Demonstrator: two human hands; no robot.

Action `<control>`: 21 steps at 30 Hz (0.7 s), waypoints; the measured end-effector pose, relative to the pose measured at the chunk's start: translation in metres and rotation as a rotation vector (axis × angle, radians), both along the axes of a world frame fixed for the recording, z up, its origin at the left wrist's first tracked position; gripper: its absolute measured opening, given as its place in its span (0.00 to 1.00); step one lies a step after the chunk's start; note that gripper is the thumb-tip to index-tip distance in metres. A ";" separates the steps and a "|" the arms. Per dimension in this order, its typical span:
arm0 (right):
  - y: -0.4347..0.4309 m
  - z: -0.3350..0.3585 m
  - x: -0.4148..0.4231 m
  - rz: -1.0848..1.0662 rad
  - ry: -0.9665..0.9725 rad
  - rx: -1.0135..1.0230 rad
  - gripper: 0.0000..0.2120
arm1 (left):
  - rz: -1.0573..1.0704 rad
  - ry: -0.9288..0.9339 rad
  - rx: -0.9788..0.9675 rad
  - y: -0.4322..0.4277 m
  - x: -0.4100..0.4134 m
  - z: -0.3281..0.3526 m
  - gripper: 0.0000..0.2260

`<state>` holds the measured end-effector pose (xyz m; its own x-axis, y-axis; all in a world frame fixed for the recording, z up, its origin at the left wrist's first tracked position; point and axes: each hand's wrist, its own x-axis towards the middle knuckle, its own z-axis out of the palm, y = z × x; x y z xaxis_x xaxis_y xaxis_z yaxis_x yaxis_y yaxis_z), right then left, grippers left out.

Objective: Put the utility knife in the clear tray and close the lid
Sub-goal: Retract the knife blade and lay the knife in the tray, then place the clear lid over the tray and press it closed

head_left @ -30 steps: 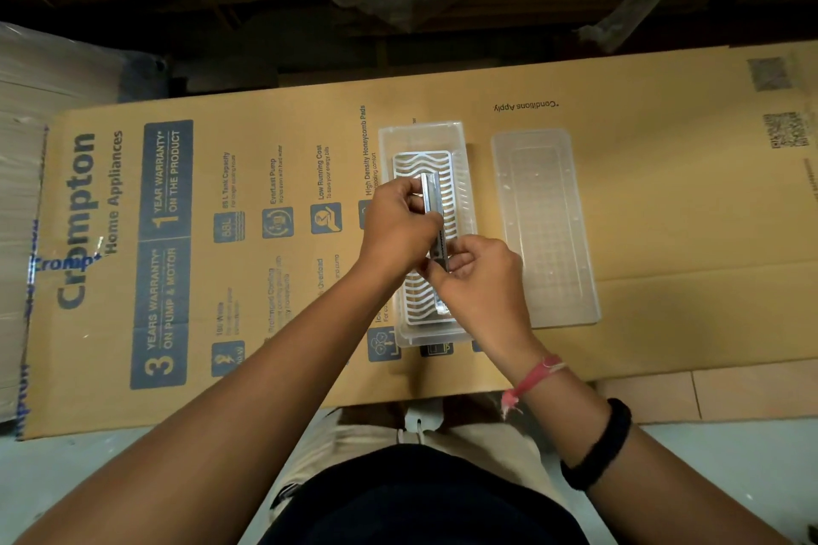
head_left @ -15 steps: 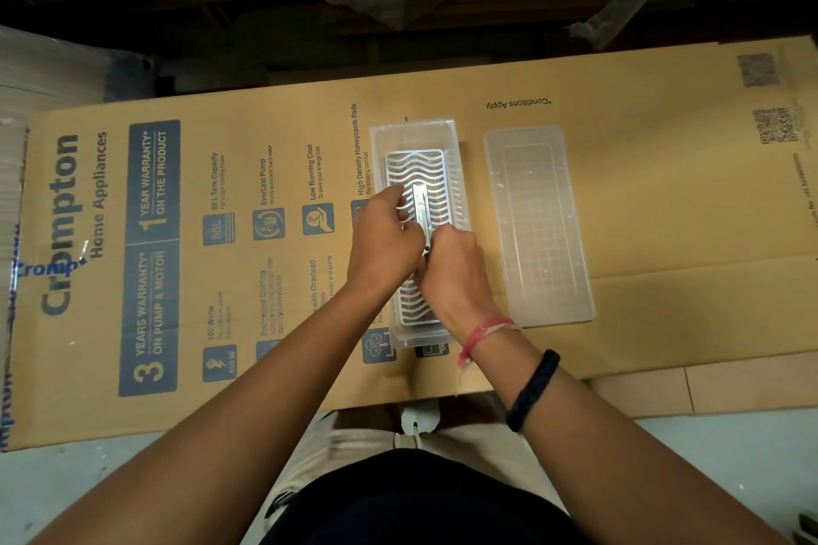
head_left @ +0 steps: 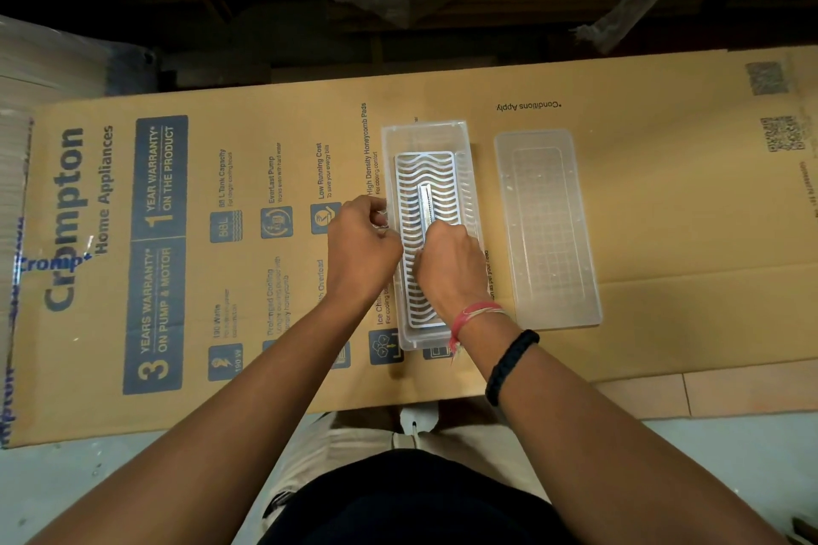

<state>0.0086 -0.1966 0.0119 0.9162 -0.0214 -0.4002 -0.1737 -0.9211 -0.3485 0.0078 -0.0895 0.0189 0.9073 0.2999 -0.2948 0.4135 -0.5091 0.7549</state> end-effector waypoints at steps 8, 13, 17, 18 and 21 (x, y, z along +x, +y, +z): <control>0.005 0.011 0.005 -0.046 0.033 0.014 0.09 | 0.002 0.076 -0.020 0.005 -0.001 -0.001 0.16; -0.011 0.047 -0.001 -0.034 -0.077 0.044 0.11 | -0.023 0.117 -0.040 0.003 -0.007 -0.003 0.15; -0.057 0.055 0.005 -0.200 -0.278 0.015 0.10 | -0.035 0.149 -0.055 0.003 -0.010 -0.007 0.15; -0.072 0.051 0.008 -0.244 -0.302 0.008 0.09 | -0.038 0.154 -0.058 0.003 -0.010 -0.007 0.15; -0.108 0.026 0.011 -0.298 -0.290 -0.038 0.09 | -0.016 0.173 -0.093 0.001 -0.010 -0.006 0.14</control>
